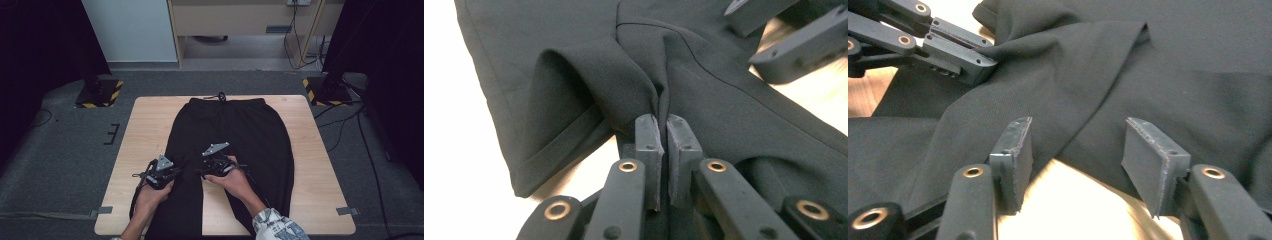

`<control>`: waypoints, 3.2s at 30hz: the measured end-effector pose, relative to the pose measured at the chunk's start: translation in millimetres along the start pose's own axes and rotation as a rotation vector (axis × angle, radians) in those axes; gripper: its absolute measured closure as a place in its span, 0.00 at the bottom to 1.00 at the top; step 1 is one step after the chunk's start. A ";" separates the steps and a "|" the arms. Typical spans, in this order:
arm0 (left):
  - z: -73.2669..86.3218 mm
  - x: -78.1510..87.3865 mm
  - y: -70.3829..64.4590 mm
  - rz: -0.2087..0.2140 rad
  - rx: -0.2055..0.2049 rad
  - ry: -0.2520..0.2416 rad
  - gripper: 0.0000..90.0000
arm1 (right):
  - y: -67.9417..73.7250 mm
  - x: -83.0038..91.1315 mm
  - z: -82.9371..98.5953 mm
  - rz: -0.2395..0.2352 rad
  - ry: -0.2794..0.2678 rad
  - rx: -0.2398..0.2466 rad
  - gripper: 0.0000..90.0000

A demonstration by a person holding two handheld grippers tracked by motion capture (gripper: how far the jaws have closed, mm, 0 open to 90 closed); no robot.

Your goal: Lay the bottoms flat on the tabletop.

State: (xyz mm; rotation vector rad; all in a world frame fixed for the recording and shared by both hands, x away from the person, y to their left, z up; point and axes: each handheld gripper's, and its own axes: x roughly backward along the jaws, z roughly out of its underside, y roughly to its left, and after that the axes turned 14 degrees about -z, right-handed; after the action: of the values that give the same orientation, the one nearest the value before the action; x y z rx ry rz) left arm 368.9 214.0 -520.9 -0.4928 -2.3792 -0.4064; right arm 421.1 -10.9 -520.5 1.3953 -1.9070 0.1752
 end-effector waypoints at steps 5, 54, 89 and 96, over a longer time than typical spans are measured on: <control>-0.4 -0.1 0.2 0.002 0.002 -0.005 0.95 | 2.3 -8.7 -0.5 -0.002 0.012 0.000 0.40; -22.9 -23.9 46.8 0.025 0.074 -0.018 0.88 | -10.4 -28.6 -23.8 0.018 -0.006 -0.001 0.50; 7.8 9.8 -33.5 0.009 -0.027 0.023 0.39 | -14.9 130.4 101.7 0.198 -0.056 -0.025 0.27; 25.2 29.0 -34.0 0.069 -0.081 0.033 0.46 | -28.9 134.1 120.6 0.234 -0.038 -0.056 0.27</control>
State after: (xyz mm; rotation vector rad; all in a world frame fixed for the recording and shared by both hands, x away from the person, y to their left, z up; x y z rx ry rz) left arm 319.4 201.4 -525.3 -0.5990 -2.3139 -0.4772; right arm 371.1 -186.3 -529.3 1.1442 -2.0881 0.2078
